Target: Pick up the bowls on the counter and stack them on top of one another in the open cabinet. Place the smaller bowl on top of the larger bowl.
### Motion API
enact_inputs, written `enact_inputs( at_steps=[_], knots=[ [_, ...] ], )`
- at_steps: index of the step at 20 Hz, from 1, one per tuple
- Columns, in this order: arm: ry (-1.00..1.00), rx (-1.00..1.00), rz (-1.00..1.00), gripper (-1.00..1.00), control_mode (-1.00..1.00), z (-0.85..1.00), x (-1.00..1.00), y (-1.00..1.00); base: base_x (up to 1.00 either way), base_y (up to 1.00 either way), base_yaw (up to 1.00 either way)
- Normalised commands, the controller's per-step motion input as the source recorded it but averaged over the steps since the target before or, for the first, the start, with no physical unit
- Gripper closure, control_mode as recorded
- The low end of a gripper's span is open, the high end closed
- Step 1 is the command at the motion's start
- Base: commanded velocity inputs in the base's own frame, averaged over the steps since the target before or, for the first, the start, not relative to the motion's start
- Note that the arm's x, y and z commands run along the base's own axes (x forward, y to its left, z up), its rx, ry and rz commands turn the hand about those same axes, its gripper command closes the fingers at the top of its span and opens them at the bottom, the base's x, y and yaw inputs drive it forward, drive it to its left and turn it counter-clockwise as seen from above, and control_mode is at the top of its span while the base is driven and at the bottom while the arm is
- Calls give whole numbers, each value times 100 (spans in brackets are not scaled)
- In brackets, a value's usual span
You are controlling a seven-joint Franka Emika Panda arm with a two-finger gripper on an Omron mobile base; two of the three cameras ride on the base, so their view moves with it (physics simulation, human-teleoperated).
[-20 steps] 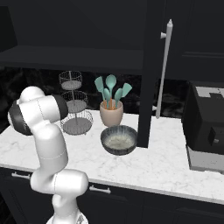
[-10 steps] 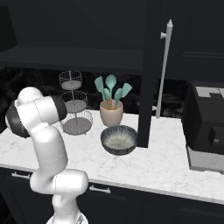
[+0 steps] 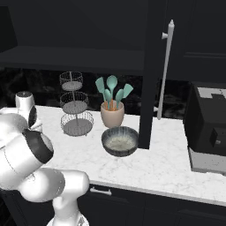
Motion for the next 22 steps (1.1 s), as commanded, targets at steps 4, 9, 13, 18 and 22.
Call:
enact_inputs(
  at_steps=[4, 9, 13, 18, 22],
  knots=[
    [-1, 2, 0, 100, -100, 80, -93, -89, 0, 0, 0],
    [0, 1, -1, 100, -100, 93, -61, -100, 0, 0, 0],
    [-6, 0, -3, 100, -100, 88, -21, -100, 0, 0, 0],
    [-5, -1, -10, 100, -100, 52, 0, -100, 0, 0, 0],
    [-8, 0, -16, 100, -100, 28, 0, -100, 0, 0, 0]
  ],
)
